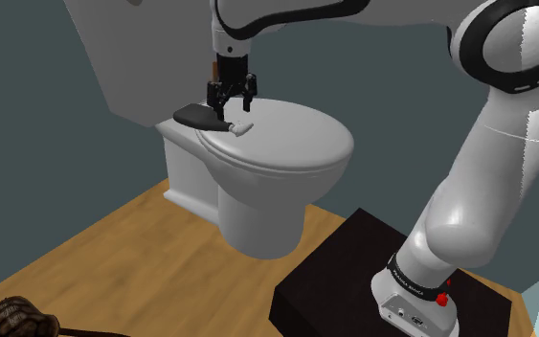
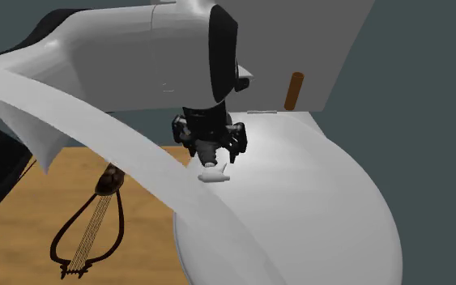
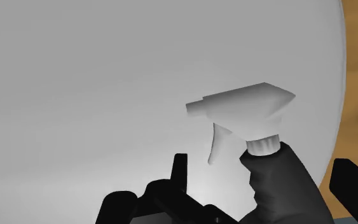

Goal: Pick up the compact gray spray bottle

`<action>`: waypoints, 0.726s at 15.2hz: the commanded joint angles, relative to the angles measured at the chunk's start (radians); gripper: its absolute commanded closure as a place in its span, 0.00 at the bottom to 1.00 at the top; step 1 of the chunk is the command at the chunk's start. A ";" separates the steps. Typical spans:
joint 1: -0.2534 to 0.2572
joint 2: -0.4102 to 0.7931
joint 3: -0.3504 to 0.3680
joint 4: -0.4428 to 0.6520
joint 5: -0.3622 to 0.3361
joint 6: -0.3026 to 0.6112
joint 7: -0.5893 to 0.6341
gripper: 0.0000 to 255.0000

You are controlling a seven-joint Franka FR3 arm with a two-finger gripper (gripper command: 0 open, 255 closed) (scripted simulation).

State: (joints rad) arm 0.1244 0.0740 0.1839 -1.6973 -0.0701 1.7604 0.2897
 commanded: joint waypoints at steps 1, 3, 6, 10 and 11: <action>0.018 0.086 0.013 0.111 -0.023 -0.026 0.021 0.00; 0.039 0.171 0.022 0.221 -0.047 -0.053 0.038 0.00; 0.045 0.194 0.022 0.224 -0.054 -0.034 0.043 0.00; 0.043 0.193 0.021 0.169 -0.054 0.020 0.047 0.00; 0.043 0.193 0.021 0.156 -0.055 0.033 0.048 0.00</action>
State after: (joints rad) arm 0.1674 0.2662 0.2053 -1.5290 -0.1244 1.7799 0.3370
